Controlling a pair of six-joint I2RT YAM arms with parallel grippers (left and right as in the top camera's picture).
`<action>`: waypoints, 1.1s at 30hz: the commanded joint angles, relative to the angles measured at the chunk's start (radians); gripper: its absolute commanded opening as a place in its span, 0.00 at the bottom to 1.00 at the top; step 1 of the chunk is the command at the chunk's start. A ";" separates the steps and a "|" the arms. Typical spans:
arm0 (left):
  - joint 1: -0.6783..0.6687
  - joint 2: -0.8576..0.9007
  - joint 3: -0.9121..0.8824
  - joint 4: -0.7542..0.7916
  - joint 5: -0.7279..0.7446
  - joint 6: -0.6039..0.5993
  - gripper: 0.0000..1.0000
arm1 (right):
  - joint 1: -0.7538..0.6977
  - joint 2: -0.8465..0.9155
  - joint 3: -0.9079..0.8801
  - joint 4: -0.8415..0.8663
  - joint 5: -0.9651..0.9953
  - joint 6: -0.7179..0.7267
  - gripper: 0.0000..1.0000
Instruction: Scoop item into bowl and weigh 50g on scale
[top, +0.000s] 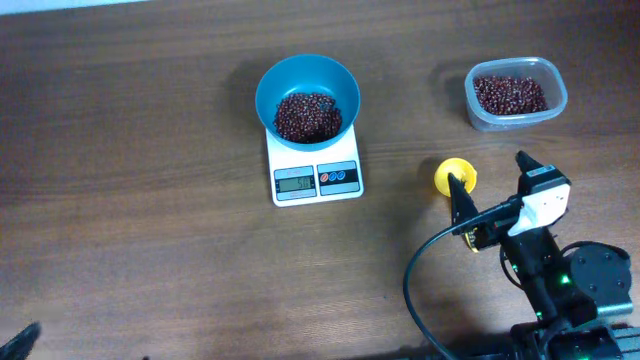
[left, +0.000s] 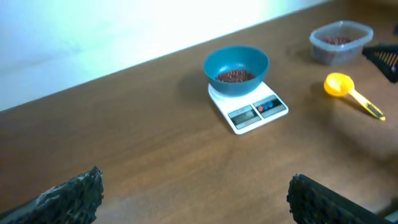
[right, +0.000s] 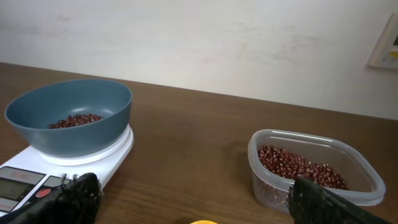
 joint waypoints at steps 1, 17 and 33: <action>-0.003 -0.083 0.002 -0.002 -0.029 -0.032 0.99 | 0.006 -0.006 -0.009 -0.001 0.002 0.008 0.99; 0.379 -0.163 0.006 0.068 -0.100 -0.177 0.99 | 0.006 -0.006 -0.009 -0.001 0.002 0.008 0.99; 0.378 -0.163 -0.878 1.021 -0.058 -0.181 0.99 | 0.006 -0.006 -0.009 -0.001 0.002 0.008 0.99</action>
